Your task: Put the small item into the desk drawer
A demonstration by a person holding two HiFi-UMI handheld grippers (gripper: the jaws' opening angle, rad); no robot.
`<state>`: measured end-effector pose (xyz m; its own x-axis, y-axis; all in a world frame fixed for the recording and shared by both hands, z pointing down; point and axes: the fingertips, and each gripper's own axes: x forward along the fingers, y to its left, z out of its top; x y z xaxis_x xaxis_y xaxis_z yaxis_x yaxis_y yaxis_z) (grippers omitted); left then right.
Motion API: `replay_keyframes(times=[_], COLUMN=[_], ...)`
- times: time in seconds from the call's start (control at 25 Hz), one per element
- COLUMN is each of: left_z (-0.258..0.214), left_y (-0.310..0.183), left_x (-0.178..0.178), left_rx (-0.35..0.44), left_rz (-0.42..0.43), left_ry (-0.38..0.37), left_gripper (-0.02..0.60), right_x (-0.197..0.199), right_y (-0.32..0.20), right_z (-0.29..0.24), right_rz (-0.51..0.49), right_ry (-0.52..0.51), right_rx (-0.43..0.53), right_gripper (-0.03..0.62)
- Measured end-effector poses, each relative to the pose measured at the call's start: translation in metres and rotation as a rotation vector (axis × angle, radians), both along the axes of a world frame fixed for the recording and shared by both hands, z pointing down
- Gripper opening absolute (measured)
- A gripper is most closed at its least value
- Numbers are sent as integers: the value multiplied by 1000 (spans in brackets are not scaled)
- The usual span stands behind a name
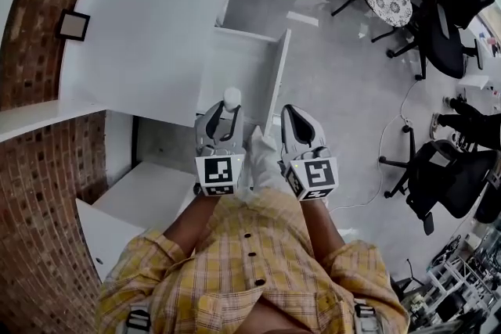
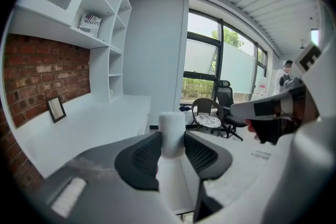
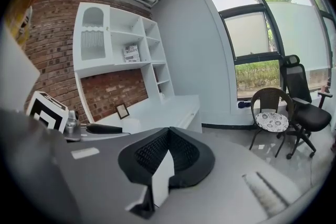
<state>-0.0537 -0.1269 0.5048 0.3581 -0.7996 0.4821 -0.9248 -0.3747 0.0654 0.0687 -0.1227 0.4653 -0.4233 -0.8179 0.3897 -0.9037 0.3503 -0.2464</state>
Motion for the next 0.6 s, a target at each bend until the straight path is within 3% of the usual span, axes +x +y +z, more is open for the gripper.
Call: replay_keyframes(times=[0.6], left_z=[107], left_y=[-45], left_x=[6], left_rx=[-184], left_rz=[-56], left_ry=[-47], left_gripper=[153], right_x=[18], right_y=[-27], right_z=[51], right_rz=[-14], right_ry=[-6], right_rx=[-86], right_gripper=[-2])
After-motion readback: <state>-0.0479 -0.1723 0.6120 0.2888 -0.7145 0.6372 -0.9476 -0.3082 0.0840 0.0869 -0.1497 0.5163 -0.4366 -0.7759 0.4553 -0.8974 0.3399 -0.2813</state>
